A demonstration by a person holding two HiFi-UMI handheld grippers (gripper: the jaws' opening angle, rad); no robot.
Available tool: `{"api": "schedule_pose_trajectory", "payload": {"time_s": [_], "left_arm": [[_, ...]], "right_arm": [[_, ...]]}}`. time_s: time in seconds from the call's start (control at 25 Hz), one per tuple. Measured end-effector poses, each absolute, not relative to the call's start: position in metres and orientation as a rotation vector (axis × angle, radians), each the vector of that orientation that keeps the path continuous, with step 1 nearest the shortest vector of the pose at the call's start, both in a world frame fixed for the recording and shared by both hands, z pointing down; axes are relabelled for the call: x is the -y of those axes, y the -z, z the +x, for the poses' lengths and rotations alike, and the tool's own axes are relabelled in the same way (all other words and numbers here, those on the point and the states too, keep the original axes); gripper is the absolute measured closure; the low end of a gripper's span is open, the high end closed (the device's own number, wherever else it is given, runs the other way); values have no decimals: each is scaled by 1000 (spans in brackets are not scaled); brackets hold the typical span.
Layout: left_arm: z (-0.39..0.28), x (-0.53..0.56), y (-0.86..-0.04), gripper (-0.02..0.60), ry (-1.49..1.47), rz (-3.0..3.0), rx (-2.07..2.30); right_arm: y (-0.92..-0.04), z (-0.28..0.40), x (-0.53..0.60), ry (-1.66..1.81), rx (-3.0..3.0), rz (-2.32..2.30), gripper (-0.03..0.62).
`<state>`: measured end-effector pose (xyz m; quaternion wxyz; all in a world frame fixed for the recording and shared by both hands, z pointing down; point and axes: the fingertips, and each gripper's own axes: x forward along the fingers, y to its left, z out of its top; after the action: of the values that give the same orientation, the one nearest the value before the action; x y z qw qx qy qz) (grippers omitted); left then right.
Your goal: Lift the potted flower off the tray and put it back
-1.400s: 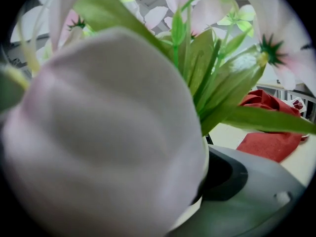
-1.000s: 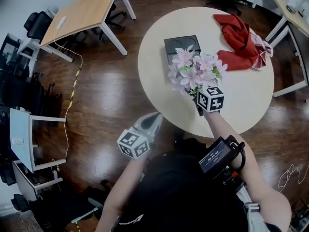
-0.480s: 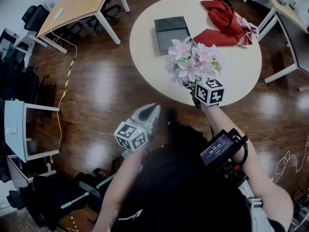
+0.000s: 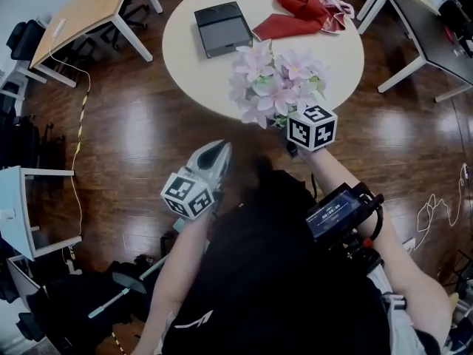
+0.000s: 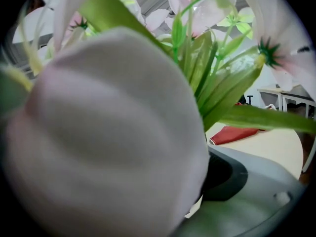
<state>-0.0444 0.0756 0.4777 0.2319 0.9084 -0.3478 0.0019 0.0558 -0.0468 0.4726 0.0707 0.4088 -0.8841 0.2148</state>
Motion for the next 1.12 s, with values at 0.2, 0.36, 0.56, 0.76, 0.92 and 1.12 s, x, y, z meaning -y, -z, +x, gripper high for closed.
{"api": "schedule_pose_trajectory", "payload": {"time_s": [0.2,0.36,0.56,0.76,0.92,1.12], "left_arm": [[-27,-90,-479,577,-7,2496,938],[-10,-97,-475,577,-17,2517,921],[13,-99,-470,577,-44,2544,889],[77,-91,-459,577,-47,2555,892],[108,-84,-457,577,-61,2562,874],[107,-78,-460,577,-5,2523,894]], "right_arm": [[-459,71,17,-667,2726,1206,36],[-446,85,-2,-673,2798,1160,36],[-438,107,-12,-664,2842,1111,36],[-433,176,-11,-663,2862,1052,36],[-432,203,-10,-651,2873,997,36],[-434,202,-11,-644,2885,967,36]]}}
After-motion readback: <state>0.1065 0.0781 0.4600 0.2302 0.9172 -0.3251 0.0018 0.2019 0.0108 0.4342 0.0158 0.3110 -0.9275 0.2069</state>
